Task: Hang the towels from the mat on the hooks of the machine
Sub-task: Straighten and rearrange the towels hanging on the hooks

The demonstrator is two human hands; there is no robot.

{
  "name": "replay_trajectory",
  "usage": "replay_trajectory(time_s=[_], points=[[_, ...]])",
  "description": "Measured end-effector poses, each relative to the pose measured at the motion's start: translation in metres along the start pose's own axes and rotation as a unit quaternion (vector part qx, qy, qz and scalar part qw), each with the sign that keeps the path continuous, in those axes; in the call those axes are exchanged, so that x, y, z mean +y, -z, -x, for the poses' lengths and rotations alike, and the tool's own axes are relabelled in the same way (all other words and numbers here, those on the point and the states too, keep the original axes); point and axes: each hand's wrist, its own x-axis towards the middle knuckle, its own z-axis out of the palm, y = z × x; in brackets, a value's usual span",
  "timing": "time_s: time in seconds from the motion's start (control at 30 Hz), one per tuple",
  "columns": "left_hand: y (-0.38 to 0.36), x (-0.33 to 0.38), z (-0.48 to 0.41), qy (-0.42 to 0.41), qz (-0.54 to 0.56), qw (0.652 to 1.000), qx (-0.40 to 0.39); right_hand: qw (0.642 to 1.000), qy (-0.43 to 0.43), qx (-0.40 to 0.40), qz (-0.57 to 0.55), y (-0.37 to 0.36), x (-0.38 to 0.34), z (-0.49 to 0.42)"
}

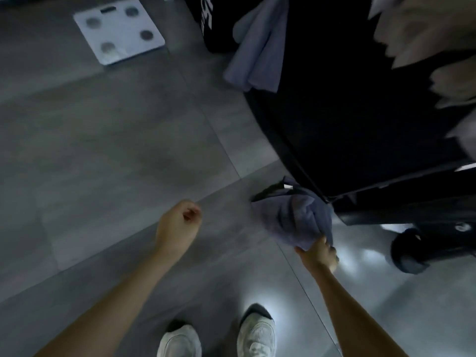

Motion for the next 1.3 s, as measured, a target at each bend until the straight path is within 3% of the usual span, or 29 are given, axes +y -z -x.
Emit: replay_trajectory(time_s=[0.17,0.33,0.53,0.7,0.8,0.83,0.93,1.0,1.17,1.23,1.3], points=[[-0.056,-0.051,-0.037,0.011,-0.018,0.999,-0.024,0.993,-0.034,0.075,0.082,-0.047,0.002,-0.065],[-0.051,-0.045,-0.031,0.026,-0.02,0.999,-0.04,0.985,0.047,0.146,0.082,-0.024,0.003,-0.066],[0.016,0.04,0.03,0.016,-0.042,0.996,-0.079,0.974,0.143,0.173,-0.009,0.096,-0.017,0.039],[0.103,0.144,0.101,-0.024,-0.047,0.993,-0.11,0.974,0.184,0.089,-0.098,0.244,-0.02,0.181],[0.164,0.203,0.145,0.003,-0.047,0.993,-0.109,0.959,0.24,0.052,-0.144,0.337,-0.018,0.264],[0.186,0.221,0.159,-0.023,-0.06,0.994,-0.084,0.948,0.279,0.065,-0.138,0.365,-0.017,0.288],[0.253,0.28,0.196,-0.23,-0.131,0.964,-0.018,0.893,0.412,0.142,-0.114,0.442,-0.022,0.354],[0.296,0.322,0.216,-0.31,-0.164,0.934,-0.064,0.846,0.492,0.176,-0.101,0.487,-0.03,0.39],[0.372,0.403,0.238,-0.277,-0.055,0.93,-0.234,0.727,0.643,0.241,0.0,0.572,-0.043,0.444],[0.392,0.428,0.247,-0.322,-0.101,0.904,-0.26,0.711,0.656,0.252,0.019,0.599,-0.042,0.457],[0.405,0.448,0.259,-0.348,-0.149,0.897,-0.23,0.714,0.65,0.26,0.019,0.624,-0.041,0.472]])
